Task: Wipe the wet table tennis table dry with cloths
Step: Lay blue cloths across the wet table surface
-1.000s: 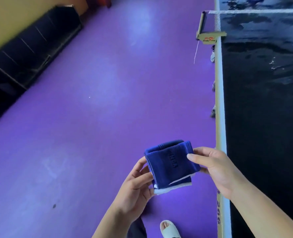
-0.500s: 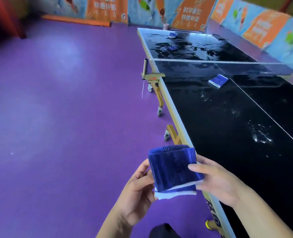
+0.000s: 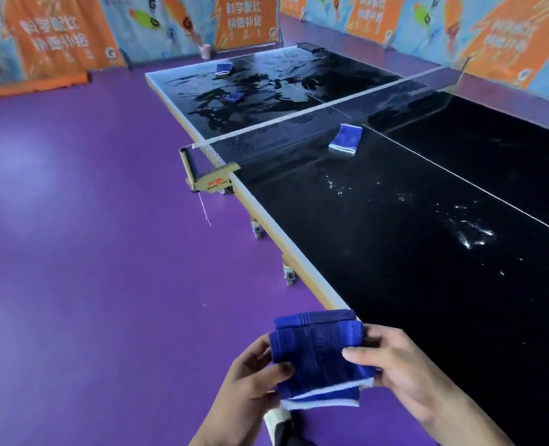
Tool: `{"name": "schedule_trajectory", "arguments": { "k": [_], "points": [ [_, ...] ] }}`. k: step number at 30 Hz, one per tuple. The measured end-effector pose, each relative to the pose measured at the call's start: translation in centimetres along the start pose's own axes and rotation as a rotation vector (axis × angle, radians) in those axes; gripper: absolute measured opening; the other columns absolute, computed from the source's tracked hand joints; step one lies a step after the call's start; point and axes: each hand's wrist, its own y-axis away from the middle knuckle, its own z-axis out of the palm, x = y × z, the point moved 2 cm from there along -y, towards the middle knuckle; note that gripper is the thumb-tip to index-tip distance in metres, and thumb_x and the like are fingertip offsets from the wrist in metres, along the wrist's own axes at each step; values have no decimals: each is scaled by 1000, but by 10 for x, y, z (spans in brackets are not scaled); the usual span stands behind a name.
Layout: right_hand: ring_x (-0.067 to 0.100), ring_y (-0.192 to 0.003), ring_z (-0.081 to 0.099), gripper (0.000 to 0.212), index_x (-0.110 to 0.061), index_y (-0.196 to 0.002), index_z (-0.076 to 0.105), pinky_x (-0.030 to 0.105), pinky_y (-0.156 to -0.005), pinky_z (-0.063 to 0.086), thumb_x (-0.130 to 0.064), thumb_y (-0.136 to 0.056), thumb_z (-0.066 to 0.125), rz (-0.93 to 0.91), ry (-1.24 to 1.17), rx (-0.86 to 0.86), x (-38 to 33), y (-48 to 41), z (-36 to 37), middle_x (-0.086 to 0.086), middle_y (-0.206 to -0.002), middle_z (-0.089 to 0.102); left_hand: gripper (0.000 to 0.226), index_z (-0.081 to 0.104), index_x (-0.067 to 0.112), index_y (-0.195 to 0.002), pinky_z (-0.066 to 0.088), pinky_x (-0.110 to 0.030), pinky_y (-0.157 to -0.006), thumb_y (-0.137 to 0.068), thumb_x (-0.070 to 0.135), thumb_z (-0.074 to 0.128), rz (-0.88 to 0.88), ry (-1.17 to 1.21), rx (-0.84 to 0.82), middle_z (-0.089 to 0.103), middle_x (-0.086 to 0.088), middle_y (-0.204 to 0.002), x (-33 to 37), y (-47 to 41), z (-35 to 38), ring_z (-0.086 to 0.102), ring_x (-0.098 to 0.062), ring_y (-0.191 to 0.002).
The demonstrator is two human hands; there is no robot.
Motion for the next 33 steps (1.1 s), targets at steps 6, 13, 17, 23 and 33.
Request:
{"name": "schedule_trajectory", "arguments": {
  "k": [6,13,17,23,33],
  "points": [
    [25,-81,73,35,-7,-105,77,41,-70,60,-11,-71,73,-31,-107,-112,-73,-118,24,11,-94,75,46,71,7,-115,54,-53,-85,-69,2,70,30,-110,62,66,-23,-123,107,-91,-42,65,-32,-105],
    [33,-114,66,29,-15,-114,73,54,-103,49,-21,-86,72,-60,-53,-76,-132,-245,59,14,-119,71,53,70,8,-119,52,-51,-83,-67,12,77,58,-9,137,66,-20,-128,183,-174,-99,64,-34,-107],
    [6,-112,63,20,-29,-111,74,42,-103,50,-30,-94,64,-55,51,227,-149,-298,59,-7,-111,73,60,70,7,-119,54,-49,-81,-60,14,79,35,30,132,67,-21,-126,221,-233,-139,66,-33,-101],
    [9,-123,55,28,-34,-119,67,38,-110,41,-33,-91,67,78,143,513,-177,-346,56,-7,-132,62,41,73,12,-114,59,-43,-73,-76,1,63,-23,8,27,72,-19,-114,292,-334,-178,71,-28,-93],
    [1,-114,44,39,-40,-129,58,25,-95,32,-38,-90,65,131,301,777,-222,-410,71,-15,-131,51,27,72,23,-104,49,-38,-81,-91,6,56,-151,-53,-102,71,-7,-106,370,-476,-176,64,-21,-95]
  ]
}}
